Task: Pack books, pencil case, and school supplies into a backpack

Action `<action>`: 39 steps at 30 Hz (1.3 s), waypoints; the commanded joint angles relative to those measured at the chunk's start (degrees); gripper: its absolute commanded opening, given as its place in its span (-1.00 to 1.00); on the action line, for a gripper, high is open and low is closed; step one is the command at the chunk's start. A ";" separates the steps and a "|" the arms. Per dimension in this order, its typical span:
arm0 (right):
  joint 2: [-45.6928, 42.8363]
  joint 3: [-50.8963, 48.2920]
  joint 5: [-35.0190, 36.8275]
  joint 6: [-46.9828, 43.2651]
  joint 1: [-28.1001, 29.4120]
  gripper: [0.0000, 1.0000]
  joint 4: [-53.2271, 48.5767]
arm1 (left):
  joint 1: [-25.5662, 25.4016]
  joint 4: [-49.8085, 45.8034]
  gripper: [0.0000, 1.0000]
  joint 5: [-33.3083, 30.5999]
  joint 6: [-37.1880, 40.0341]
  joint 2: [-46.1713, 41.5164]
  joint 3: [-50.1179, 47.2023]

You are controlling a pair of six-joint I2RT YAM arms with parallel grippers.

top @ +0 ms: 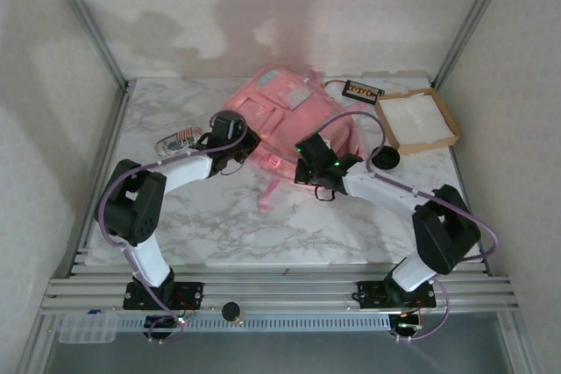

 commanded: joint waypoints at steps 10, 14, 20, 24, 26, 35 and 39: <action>-2.06 0.99 -6.61 -4.19 -2.81 -1.00 -1.31 | 8.68 2.21 -0.43 2.06 8.78 -0.32 2.06; 1.24 1.64 -8.35 -4.69 -2.22 -1.00 0.96 | 6.56 4.99 0.00 6.88 3.51 -6.50 -4.47; 2.09 1.24 -8.99 -6.11 -2.19 -1.00 3.24 | -1.07 9.06 0.17 4.77 -8.86 -15.09 -15.62; 2.00 1.16 -9.10 -6.87 -2.22 -1.00 3.69 | -7.57 12.79 0.24 1.85 -14.09 -15.86 -16.76; 1.34 0.81 -8.44 -7.22 -2.20 -1.00 4.13 | -10.21 11.10 0.24 -1.40 -16.62 -15.18 -16.33; 1.26 0.97 -8.43 -8.32 -2.19 -1.00 5.79 | -14.44 11.64 0.16 -6.30 -23.88 -10.62 -14.98; 1.40 0.66 -8.76 -9.06 -2.19 -1.00 6.47 | -16.36 11.55 0.11 -10.20 -26.72 -9.45 -14.41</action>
